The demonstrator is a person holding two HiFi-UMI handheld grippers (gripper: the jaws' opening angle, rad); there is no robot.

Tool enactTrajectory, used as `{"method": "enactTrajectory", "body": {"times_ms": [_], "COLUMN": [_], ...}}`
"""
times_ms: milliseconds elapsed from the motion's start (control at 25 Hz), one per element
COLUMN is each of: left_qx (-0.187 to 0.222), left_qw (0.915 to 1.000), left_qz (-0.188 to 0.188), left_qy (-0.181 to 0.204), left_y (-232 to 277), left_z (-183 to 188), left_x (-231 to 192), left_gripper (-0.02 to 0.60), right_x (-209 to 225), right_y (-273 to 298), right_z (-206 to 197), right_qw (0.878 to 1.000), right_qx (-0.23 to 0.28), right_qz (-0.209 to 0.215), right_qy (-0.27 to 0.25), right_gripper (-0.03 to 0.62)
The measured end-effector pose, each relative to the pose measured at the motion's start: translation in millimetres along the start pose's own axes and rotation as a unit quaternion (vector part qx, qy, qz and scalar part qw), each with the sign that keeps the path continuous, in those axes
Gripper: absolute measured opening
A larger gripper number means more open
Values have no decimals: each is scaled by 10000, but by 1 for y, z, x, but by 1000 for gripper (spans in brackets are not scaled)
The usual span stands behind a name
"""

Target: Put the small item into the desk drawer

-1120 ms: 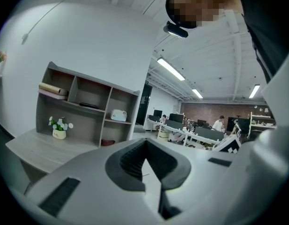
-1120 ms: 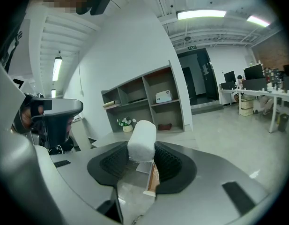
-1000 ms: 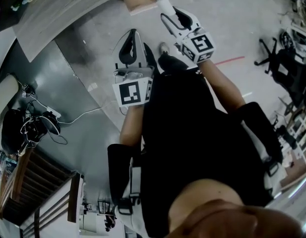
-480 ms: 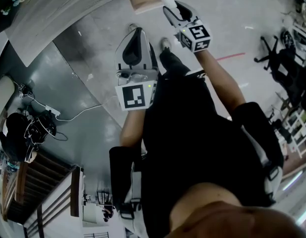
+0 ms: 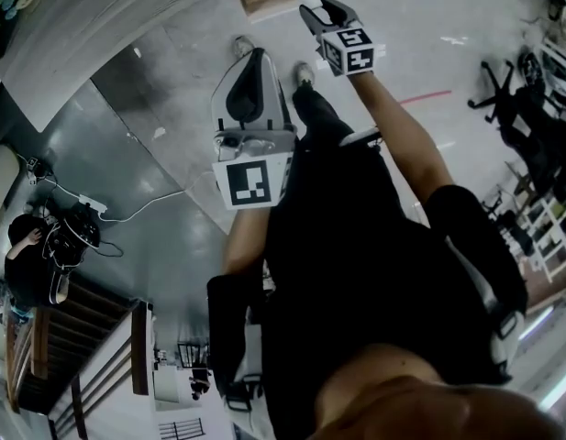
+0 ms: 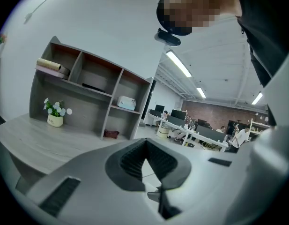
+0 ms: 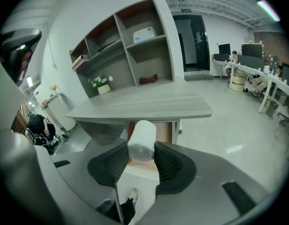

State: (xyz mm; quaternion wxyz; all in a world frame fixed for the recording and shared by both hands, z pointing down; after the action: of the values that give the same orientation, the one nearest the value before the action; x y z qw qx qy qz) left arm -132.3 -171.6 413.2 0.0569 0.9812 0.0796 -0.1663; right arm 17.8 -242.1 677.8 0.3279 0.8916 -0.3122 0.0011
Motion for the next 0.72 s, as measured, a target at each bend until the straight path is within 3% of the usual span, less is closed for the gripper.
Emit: {"method": "enactTrajectory", "body": {"times_ms": [440, 720], "left_qx": [-83, -182], "left_qw": [9998, 9994], "left_qz": [95, 120], "left_qy": [-167, -265], "left_y": [11, 13], "left_z": [-13, -27], "left_x": [-6, -11], "left_gripper": [-2, -2], "right_x": [30, 37], "right_y": [45, 65], "right_z": [-69, -97], "right_qw": [9922, 9845], "right_qx": [-1173, -1651], "right_qz": [-386, -510], "right_qy": [188, 298], "right_gripper": [164, 164]}}
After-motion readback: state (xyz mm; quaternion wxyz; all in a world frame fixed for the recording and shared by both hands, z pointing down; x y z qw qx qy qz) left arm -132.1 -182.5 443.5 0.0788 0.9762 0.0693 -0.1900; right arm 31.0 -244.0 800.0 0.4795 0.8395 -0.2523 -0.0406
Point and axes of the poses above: the fingertips, and each gripper's own axes: y forward along the fingers, x to its right, z out of its top, the point moved 2 cm from there along -y, backward along the fingers, and after that the axes turned 11 degrees about x, right-handed, at the moved point
